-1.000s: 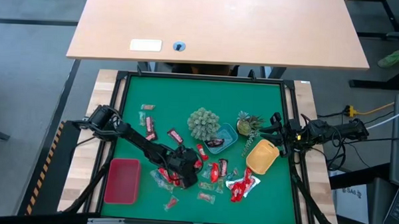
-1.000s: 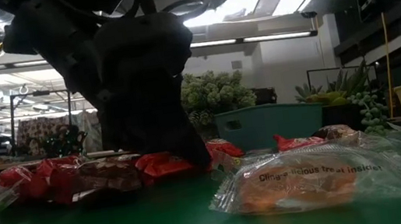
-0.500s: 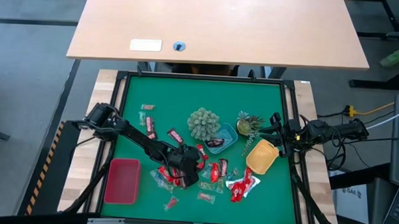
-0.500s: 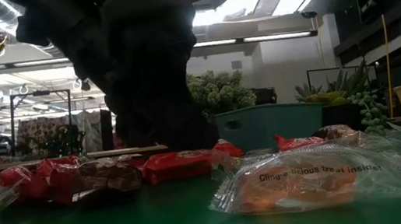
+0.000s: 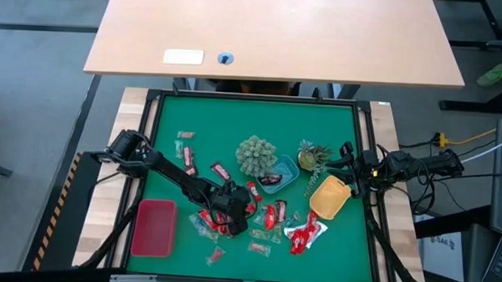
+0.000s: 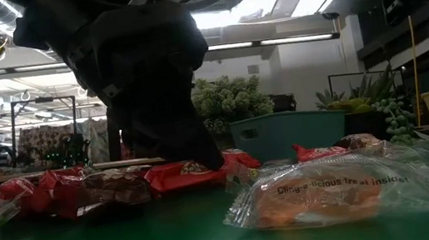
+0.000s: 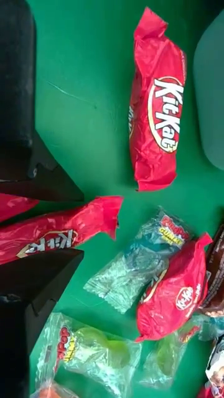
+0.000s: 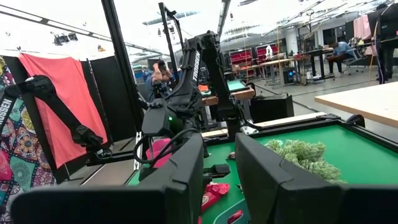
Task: Organize candy in baskets
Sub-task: Put the red chocolate into the red bin
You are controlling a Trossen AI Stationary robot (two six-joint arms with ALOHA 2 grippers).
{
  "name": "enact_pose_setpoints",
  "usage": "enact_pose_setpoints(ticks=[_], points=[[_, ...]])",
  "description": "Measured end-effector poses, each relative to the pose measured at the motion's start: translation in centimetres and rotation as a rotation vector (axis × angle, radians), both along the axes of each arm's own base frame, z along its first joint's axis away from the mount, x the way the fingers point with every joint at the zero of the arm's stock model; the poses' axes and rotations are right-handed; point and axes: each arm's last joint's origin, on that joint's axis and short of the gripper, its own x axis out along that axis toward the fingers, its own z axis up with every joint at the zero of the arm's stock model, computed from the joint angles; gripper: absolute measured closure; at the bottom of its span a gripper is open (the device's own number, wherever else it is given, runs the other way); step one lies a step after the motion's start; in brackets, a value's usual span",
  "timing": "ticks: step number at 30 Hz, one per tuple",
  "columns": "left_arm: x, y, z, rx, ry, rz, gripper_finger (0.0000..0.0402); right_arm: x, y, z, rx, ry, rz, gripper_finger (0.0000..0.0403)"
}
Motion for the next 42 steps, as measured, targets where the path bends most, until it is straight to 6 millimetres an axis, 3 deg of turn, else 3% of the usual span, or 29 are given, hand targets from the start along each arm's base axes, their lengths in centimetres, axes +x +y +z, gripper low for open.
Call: enact_pose_setpoints(ticks=[7,15,20,31,36,42], points=[[0.0,0.0,-0.3,-0.006,0.018,-0.01,0.0278,0.0,0.0,0.0,0.0,0.0,0.0,0.0308],[-0.1,0.0,-0.4,-0.006,0.025,-0.011,0.0341,0.0,0.0,0.0,0.0,0.0,0.0,0.0308],[-0.1,0.0,0.3,-0.013,0.013,-0.013,0.0355,0.0,0.0,0.0,0.0,0.0,0.0,0.0308],[-1.3,-0.1,5.4,-0.191,-0.048,-0.146,0.0355,0.0,0.0,0.0,0.0,-0.001,0.0,0.0308],[-3.4,0.0,8.0,-0.316,0.04,-0.265,0.0355,0.0,0.0,0.0,0.0,-0.001,0.0,0.0308],[-6.5,0.4,10.3,-0.332,0.156,-0.293,0.0355,0.0,0.0,0.0,0.0,0.0,0.001,0.0308]])
